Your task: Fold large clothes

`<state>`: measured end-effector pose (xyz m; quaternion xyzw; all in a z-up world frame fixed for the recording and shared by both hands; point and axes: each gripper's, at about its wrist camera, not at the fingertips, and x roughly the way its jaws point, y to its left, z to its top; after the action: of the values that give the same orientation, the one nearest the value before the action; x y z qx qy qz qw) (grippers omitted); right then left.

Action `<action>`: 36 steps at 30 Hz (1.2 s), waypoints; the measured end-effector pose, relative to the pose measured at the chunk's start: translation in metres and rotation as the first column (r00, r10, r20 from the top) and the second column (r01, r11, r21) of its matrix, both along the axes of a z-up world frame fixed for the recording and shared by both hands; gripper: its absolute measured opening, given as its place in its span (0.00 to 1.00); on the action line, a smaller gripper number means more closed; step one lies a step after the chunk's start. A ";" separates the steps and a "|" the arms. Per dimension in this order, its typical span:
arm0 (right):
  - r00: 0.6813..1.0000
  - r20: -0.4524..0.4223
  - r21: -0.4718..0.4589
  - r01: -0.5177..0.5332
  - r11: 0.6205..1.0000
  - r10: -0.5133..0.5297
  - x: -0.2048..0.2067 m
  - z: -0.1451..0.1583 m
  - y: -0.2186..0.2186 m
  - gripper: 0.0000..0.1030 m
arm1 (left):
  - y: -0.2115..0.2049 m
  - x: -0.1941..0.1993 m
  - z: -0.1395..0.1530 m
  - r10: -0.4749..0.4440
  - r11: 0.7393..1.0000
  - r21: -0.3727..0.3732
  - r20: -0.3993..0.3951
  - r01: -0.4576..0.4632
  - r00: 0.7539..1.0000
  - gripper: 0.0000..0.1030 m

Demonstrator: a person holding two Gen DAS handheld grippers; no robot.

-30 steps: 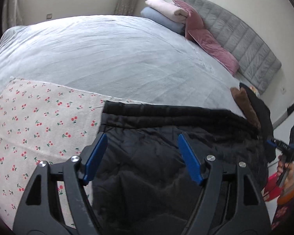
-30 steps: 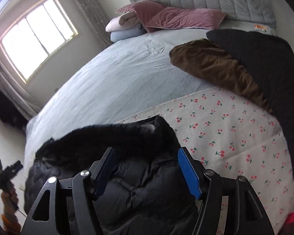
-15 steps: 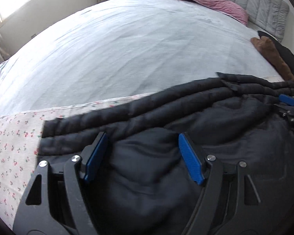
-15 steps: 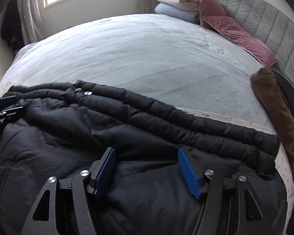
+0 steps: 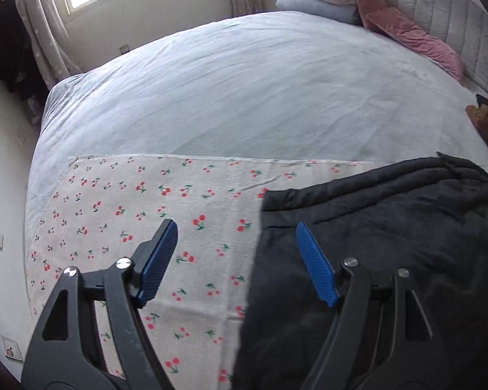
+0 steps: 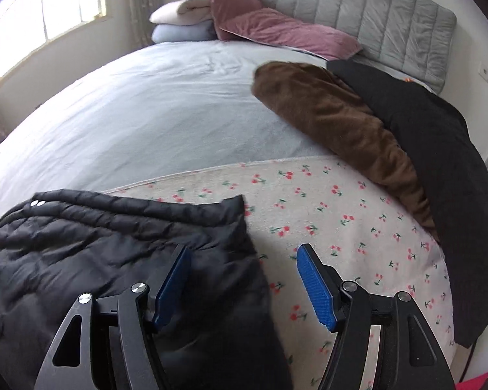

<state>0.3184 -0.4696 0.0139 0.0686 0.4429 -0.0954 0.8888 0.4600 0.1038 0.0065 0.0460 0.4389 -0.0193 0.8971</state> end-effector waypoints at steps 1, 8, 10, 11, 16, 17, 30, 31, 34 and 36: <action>0.999 0.017 0.023 -0.045 0.999 0.045 -0.007 0.009 0.019 0.67 | -0.015 -0.013 0.008 -0.035 0.999 -0.027 0.010 0.035 0.999 0.75; 0.944 0.006 0.025 -0.331 0.943 0.331 -0.035 -0.002 0.161 0.72 | -0.101 -0.092 -0.016 -0.199 0.948 -0.258 -0.022 0.186 0.980 0.84; 0.952 0.017 0.028 -0.306 0.952 0.305 -0.048 -0.015 0.154 0.72 | -0.094 -0.110 -0.030 -0.171 0.956 -0.241 0.012 0.169 0.985 0.84; 0.958 0.036 0.055 -0.287 0.956 0.286 -0.056 -0.019 0.140 0.73 | -0.082 -0.115 -0.035 -0.169 0.955 -0.245 0.023 0.169 0.985 0.84; 0.996 0.028 0.076 -0.090 0.993 0.088 -0.088 -0.029 0.055 0.73 | -0.019 -0.126 -0.045 -0.067 0.974 -0.216 -0.012 0.063 0.998 0.84; 0.999 0.007 0.053 -0.041 0.998 0.041 -0.095 -0.030 0.041 0.73 | -0.009 -0.129 -0.045 -0.045 0.978 -0.203 -0.021 0.040 0.999 0.84; 0.997 0.057 0.081 -0.056 0.995 0.052 -0.219 0.059 0.103 0.80 | -0.017 -0.261 0.031 0.097 0.973 -0.206 -0.059 -0.108 0.993 0.94; 0.996 0.062 0.081 -0.061 0.995 0.056 -0.232 0.061 0.114 0.80 | -0.024 -0.271 0.035 0.082 0.979 -0.184 -0.051 -0.090 0.995 0.97; 0.995 0.070 0.076 -0.077 0.994 0.072 -0.264 0.065 0.143 0.81 | -0.041 -0.304 0.044 0.090 0.989 -0.113 -0.015 -0.091 0.996 0.99; 0.996 0.063 0.068 -0.074 0.995 0.069 -0.278 0.065 0.158 0.81 | -0.050 -0.321 0.045 0.093 0.991 -0.090 -0.024 -0.095 0.995 0.99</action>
<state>0.0401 -0.3113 0.0785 0.0867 0.4210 -0.0457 0.9017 0.1395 0.0540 0.0519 -0.0160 0.4480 0.0024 0.8939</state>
